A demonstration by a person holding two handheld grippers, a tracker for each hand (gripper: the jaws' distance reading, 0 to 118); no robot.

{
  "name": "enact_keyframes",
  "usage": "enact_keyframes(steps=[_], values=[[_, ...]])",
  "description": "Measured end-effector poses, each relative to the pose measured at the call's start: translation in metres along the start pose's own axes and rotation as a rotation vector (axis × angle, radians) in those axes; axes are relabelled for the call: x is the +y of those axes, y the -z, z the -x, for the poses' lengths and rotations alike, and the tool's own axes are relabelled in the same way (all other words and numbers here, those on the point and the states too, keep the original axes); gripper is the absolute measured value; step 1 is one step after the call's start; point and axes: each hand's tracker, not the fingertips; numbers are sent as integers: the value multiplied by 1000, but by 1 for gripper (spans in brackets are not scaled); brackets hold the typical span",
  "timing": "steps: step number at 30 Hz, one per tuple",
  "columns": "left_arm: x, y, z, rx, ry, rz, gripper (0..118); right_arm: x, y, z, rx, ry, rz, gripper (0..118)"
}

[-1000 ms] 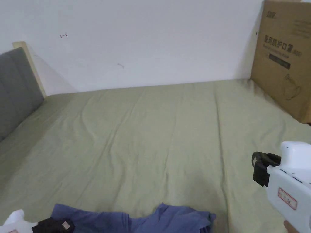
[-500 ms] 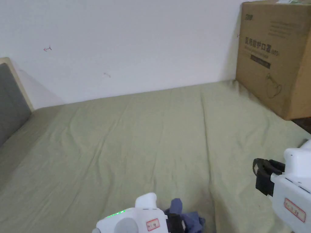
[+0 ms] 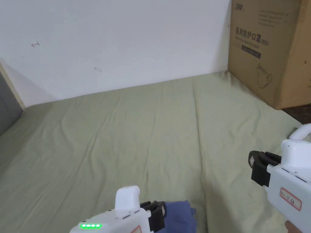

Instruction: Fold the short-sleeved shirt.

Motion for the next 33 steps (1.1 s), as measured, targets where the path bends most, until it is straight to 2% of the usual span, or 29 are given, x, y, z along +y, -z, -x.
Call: enact_keyframes(steps=[4, 6, 8, 10, 12, 16, 18, 19, 21, 23, 24, 25, 26, 27, 28, 29, 31, 33], values=[[-34, 48, -2, -97, -111, 210, 8, -11, 7, 14, 45, -19, 50, 0], [-47, 73, 3, -11, -104, 280, 5, -15, 7, 21, 65, -61, 77, 0], [-46, 71, 7, -74, -192, 234, 6, -19, 5, 25, 81, -100, 107, 0], [-36, 60, 10, -96, -252, 230, 6, -22, 6, 30, 111, -97, 155, 0], [-26, 38, 18, -115, -237, 171, 6, -24, 10, 37, 144, -91, 189, 0], [-8, -14, 45, -66, -224, 47, 6, -39, 30, 64, 228, -135, 313, 0], [-3, -41, 68, -51, -273, 41, 6, -55, 51, 73, 340, -68, 441, 0], [-3, -53, 83, -69, -321, 28, 6, -66, 63, 77, 365, -37, 541, 0], [-7, -74, 108, -91, -394, 10, 7, -92, 87, 86, 364, -30, 668, 0], [-15, -87, 129, -80, -457, -4, 7, -119, 106, 94, 316, -86, 775, 0], [-19, -90, 139, -69, -495, -5, 10, -128, 111, 94, 281, -91, 766, 0], [-23, -92, 147, -68, -526, 1, 27, -129, 112, 93, 290, -84, 721, 0], [-27, -92, 154, -64, -551, 8, 80, -123, 112, 90, 304, -59, 710, 0], [-32, -87, 159, -86, -577, 13, 117, -117, 114, 87, 307, -23, 734, 0], [-35, -78, 164, -120, -600, 47, 117, -113, 115, 85, 314, -8, 764, 0], [-38, -70, 166, -125, -646, -28, 116, -111, 117, 82, 329, -9, 773, 0], [-41, -46, 168, -194, -718, 38, 118, -111, 121, 77, 351, 2, 784, 0], [-45, -16, 169, -272, -775, 63, 118, -113, 123, 70, 368, 78, 795, 0]])
